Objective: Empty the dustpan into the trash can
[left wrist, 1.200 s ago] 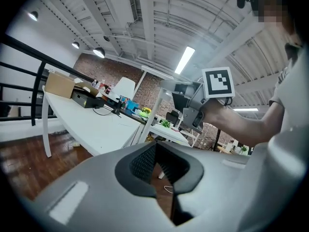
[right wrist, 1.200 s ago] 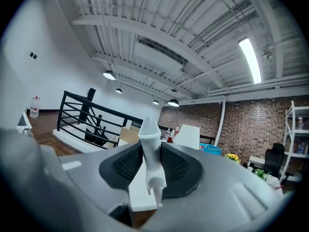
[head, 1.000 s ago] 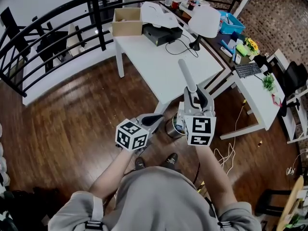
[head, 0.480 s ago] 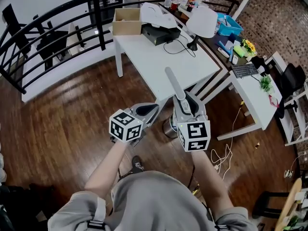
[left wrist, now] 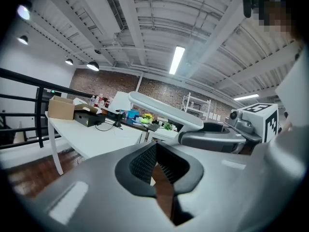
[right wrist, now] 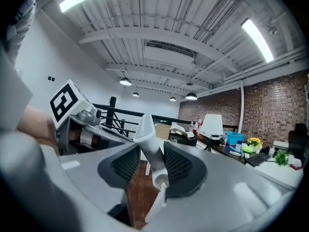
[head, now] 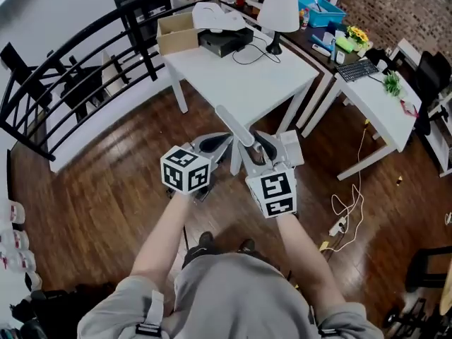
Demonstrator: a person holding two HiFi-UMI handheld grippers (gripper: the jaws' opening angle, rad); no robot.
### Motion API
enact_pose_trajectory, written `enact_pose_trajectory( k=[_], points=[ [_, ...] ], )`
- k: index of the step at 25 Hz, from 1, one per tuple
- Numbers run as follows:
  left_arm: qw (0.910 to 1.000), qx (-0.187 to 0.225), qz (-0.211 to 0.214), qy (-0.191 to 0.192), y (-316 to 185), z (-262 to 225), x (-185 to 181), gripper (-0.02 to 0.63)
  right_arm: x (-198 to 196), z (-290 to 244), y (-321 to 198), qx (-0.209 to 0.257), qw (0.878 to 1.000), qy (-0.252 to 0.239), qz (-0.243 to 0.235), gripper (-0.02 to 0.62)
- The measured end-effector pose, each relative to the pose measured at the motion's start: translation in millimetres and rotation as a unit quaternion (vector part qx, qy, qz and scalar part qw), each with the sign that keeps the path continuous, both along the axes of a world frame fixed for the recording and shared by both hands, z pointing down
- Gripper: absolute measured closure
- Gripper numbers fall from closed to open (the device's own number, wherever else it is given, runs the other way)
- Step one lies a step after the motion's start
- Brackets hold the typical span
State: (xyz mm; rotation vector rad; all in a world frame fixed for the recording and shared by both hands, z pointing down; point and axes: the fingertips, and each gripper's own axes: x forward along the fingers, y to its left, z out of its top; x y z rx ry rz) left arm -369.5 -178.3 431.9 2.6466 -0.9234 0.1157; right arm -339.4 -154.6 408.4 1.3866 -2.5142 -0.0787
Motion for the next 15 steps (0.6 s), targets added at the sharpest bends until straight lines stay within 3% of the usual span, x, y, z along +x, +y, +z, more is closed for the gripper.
enact_pose_trajectory(
  k=[4,15],
  points=[
    [0.9996,-0.009,0.019,0.02,18.7,6.5,-19.3,0.601,-8.8,15.0,26.4,-0.005,1.0,0.006,0.007,0.456],
    [0.9876,-0.018,0.151,0.037,73.3,3.9,-51.0,0.601,-33.9,47.8,69.7,-0.007,0.997,0.005,0.081,0.446]
  ],
)
